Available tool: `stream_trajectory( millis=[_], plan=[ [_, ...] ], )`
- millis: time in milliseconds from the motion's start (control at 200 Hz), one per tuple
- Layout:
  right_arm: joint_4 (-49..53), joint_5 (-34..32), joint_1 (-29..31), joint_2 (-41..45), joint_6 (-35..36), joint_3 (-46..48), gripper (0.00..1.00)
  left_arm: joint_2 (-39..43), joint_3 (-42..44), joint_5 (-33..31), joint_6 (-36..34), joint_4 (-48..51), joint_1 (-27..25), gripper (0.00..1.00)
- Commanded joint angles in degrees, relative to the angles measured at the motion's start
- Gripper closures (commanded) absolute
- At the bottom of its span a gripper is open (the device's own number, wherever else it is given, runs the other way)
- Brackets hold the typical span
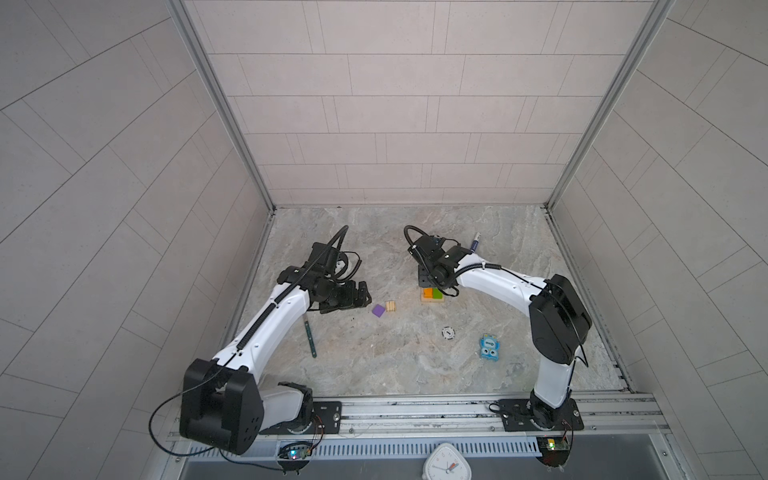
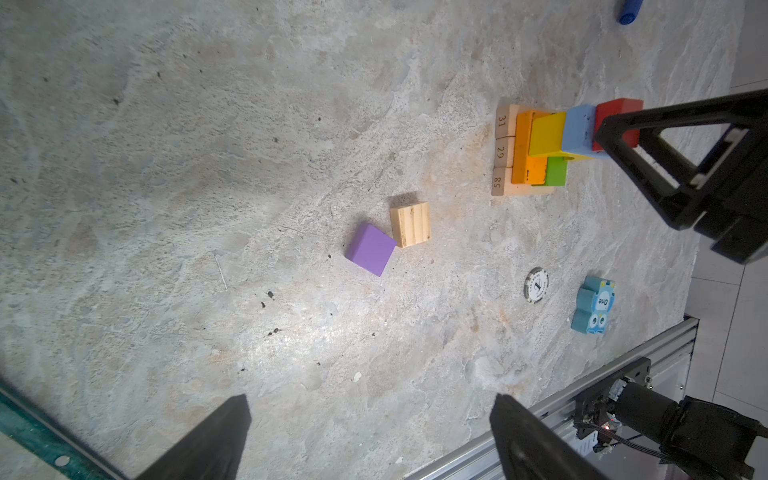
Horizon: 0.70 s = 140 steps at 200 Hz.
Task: Build the wood block tower
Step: 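Carry the red cube over the tower and lower it onto the light blue block, then open the right gripper and release the red cube on the tower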
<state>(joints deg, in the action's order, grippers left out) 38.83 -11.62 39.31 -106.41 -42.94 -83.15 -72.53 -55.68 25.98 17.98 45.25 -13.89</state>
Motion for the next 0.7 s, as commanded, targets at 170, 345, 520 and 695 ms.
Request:
stream_trajectory(
  millis=[170,345,520,695],
  plan=[
    [1.7,-2.1,1.5,5.2,5.2,-0.9,0.43,0.2,0.5,0.6,-0.4,-0.4,0.4,0.03],
    [2.2,-0.3,4.3,9.4,11.8,-0.7,0.36,0.4,0.2,-0.4,-0.4,-0.2,0.6,0.03],
    [3.7,4.0,6.6,10.4,15.9,-1.0,0.34,1.0,0.0,-2.0,0.0,-0.2,1.6,0.03],
    [5.3,4.7,9.6,7.9,14.4,-2.7,0.34,1.6,0.0,-2.2,0.1,-0.3,3.0,0.03]
  ],
)
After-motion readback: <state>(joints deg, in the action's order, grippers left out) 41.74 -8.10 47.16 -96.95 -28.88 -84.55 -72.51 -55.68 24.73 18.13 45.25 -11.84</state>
